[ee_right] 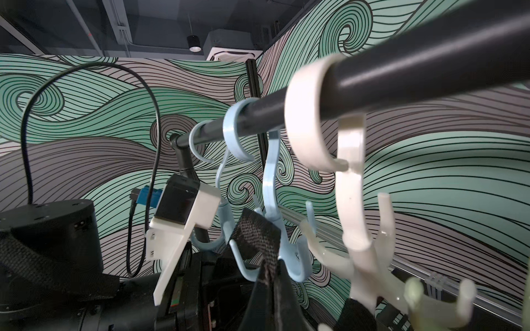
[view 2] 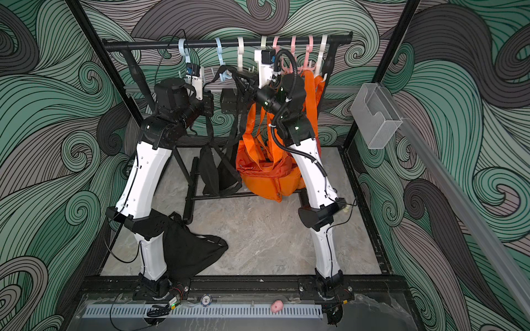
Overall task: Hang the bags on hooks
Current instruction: Hang the bag on the hook.
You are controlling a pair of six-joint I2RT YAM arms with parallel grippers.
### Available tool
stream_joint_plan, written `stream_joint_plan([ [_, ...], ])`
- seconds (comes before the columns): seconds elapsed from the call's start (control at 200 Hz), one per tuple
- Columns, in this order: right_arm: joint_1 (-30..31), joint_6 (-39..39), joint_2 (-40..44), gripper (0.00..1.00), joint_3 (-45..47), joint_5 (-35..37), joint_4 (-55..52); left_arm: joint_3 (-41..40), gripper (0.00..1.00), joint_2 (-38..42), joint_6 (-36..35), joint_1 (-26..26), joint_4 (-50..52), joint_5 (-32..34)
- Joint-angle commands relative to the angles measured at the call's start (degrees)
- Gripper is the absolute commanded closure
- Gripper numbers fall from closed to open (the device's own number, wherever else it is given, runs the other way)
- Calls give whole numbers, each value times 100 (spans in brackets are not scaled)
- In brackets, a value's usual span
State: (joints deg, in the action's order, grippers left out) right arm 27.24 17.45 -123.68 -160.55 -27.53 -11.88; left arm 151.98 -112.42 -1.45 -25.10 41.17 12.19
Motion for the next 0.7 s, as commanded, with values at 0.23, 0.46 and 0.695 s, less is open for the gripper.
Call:
stream_joint_plan([
  [0.23,-20,214,599,100,1437,-277,375,-1100,100,457,440,-44,-180,-581],
  [0.46,-18,-6,1560,100,3037,307,967,-1601,100,613,495,-155,-294,-642],
  [0.695,-193,-344,2289,100,4057,1245,715,-1606,53,776,455,-305,-285,-767],
])
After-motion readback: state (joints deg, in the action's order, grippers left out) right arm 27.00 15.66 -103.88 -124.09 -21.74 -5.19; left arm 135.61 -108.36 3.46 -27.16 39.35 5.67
